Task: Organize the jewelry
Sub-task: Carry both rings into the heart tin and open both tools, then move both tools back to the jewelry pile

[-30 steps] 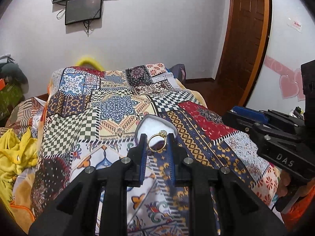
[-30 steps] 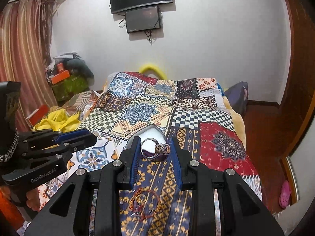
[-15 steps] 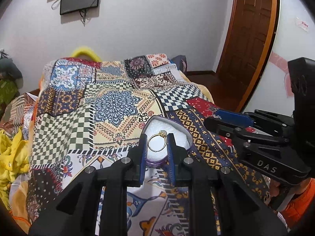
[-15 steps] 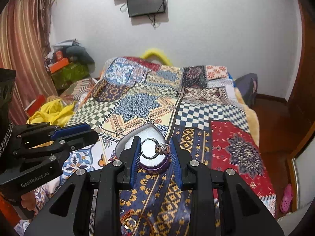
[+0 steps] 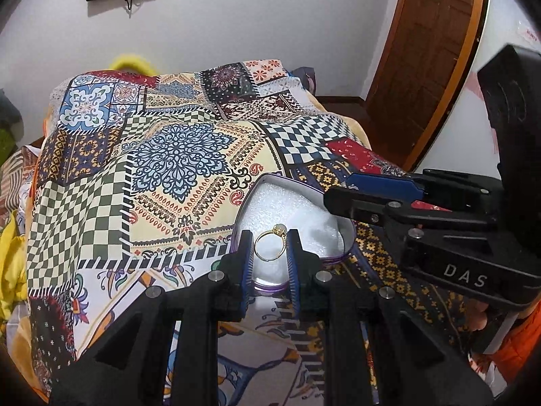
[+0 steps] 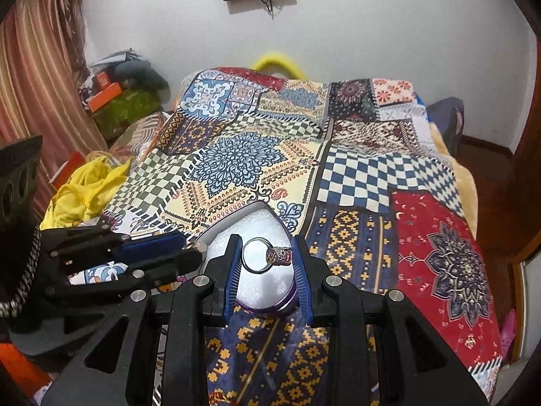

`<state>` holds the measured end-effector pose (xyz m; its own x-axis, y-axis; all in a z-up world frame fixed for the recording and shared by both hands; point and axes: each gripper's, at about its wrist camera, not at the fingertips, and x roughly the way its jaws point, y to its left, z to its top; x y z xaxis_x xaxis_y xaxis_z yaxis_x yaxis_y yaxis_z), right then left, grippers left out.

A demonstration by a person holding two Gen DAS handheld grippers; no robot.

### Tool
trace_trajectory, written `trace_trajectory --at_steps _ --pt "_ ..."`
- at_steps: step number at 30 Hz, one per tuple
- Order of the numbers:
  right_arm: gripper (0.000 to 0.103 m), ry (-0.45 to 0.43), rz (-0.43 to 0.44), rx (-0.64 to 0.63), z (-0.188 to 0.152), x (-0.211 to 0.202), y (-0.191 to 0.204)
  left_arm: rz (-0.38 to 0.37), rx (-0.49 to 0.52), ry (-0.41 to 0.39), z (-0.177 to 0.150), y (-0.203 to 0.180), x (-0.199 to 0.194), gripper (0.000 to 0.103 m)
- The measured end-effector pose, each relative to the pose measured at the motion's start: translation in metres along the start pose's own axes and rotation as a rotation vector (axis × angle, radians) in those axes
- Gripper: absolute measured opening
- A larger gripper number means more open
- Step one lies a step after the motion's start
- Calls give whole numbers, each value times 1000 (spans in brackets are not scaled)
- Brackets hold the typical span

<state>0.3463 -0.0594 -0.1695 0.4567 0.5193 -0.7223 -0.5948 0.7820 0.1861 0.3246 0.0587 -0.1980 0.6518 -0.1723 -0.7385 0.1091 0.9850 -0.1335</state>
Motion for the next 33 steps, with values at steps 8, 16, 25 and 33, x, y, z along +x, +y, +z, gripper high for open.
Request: trace_trajectory --at_steps 8,16,25,33 --pt "27 31 1 -12 0 9 2 6 18 -2 1 0 4 18" --pt "28 61 7 4 2 5 2 4 5 -2 2 2 1 18" --pt "29 7 -31 -27 2 -26 13 11 2 -24 0 -3 -22 19" --pt "29 -16 -69 -22 -12 -55 15 16 -7 -49 -5 -8 -57 19"
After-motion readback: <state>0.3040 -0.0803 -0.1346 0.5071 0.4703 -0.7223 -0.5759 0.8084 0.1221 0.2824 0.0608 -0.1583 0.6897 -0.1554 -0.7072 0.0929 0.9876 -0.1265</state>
